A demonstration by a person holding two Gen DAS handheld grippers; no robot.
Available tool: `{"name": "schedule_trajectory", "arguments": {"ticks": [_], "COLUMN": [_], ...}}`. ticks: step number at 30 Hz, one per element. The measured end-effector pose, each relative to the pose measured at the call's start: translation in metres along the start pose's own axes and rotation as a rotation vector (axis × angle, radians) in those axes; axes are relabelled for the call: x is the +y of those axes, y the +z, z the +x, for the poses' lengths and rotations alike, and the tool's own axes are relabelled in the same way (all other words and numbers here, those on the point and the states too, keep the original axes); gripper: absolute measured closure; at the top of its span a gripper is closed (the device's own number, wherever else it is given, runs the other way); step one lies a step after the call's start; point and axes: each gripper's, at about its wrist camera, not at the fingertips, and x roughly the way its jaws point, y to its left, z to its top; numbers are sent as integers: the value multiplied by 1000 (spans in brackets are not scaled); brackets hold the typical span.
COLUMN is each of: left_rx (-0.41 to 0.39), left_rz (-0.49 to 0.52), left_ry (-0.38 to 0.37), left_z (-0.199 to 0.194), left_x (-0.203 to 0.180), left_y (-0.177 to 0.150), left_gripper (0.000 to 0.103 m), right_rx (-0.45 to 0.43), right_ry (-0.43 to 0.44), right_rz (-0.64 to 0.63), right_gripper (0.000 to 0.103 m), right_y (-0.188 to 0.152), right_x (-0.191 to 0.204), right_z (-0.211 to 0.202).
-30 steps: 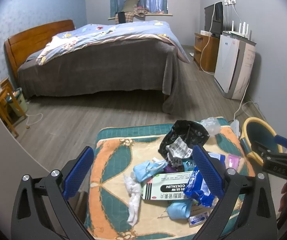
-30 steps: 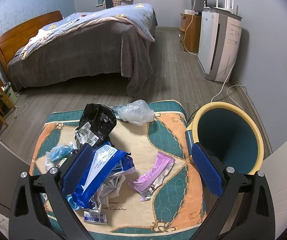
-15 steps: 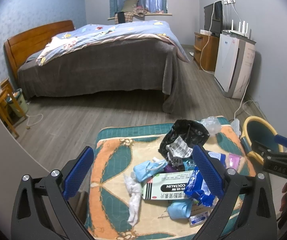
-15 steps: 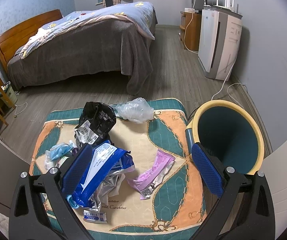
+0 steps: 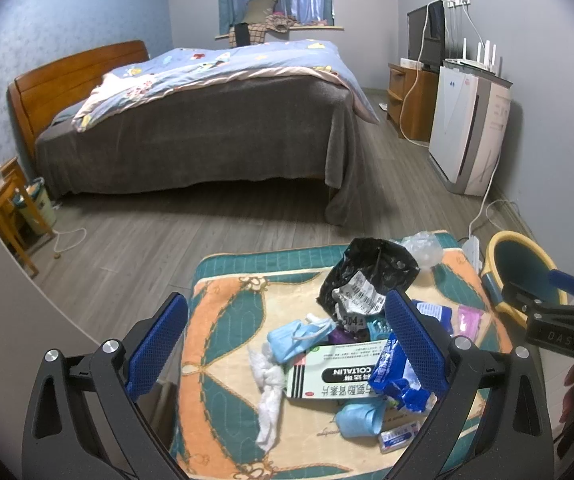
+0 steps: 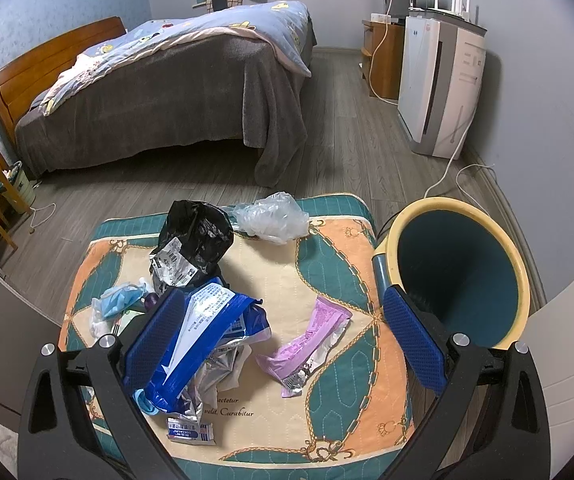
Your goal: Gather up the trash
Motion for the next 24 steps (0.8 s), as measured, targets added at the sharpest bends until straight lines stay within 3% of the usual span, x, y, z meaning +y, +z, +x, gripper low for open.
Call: {"name": "schedule_trajectory", "arguments": {"ticks": [15,24], "left_rx": [0,7], "left_rz": [3,-17], "left_ry": [3,-18], "left_z": [0,3], "left_x": [0,7], "left_y": [0,-3], "left_gripper": [5,5], "right_rx": [4,45], "right_ry": [1,-25], "right_rz": [2,86], "right_gripper": [6,6], "right_y": [-1,-2], "right_x": [1,-12], "right_z": [1,7]}}
